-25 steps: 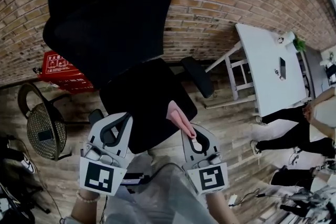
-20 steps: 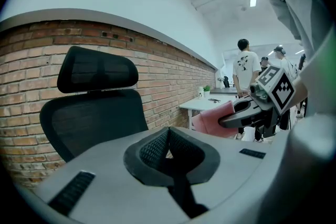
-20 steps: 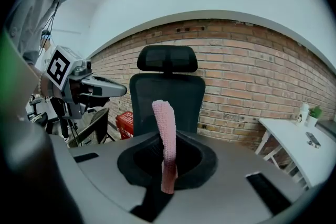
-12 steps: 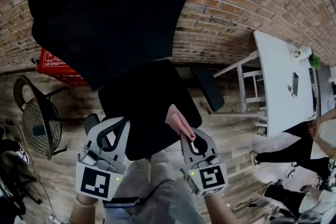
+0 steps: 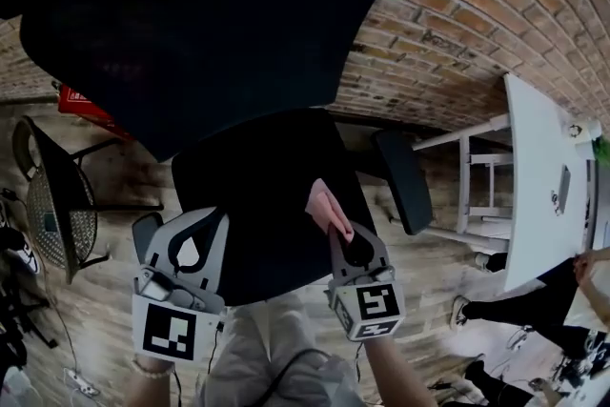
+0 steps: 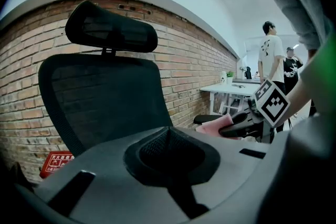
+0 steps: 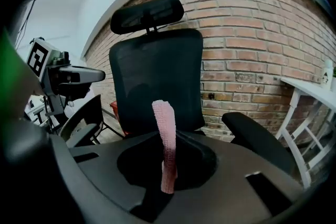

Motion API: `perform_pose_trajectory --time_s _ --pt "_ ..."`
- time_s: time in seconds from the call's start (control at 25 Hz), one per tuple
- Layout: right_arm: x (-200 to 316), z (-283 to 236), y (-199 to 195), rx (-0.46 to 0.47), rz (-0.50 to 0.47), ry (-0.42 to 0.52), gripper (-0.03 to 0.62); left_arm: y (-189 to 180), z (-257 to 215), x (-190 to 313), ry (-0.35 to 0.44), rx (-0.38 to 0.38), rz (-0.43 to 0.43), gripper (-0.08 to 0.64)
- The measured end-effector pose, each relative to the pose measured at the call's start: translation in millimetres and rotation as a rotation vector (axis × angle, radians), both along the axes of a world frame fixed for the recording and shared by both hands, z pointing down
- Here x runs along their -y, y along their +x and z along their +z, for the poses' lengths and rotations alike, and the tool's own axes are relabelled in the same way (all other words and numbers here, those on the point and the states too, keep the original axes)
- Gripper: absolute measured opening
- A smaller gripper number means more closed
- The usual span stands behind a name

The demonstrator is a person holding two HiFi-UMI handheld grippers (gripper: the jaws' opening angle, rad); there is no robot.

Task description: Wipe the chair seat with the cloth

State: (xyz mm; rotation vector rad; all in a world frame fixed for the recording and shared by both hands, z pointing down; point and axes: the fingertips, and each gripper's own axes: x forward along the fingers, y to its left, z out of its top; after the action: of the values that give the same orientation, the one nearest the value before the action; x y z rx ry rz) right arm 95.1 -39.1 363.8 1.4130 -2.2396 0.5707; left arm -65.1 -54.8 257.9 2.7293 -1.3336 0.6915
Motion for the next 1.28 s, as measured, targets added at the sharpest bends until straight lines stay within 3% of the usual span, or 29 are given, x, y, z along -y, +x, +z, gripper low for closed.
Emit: perform_pose_trajectory --time_s 0.48,0.68,1.08,1.28 --pt "101 128 -3 -0.053 -0.003 -0.037 0.052 -4 80 33 -0.068 -0.023 -0.12 0.018" --pt "139 166 3 -0.166 -0.006 -0.024 0.052 -8 99 41 -0.084 -0.046 -0.17 0.018" --pt "193 196 9 -0.442 -0.008 0.039 0.052 -25 126 43 -0.101 -0.039 -0.192 0.018" --pt "192 227 -11 -0.398 -0.032 -0.045 0.052 -35 135 44 -0.109 -0.03 -0.199 0.018"
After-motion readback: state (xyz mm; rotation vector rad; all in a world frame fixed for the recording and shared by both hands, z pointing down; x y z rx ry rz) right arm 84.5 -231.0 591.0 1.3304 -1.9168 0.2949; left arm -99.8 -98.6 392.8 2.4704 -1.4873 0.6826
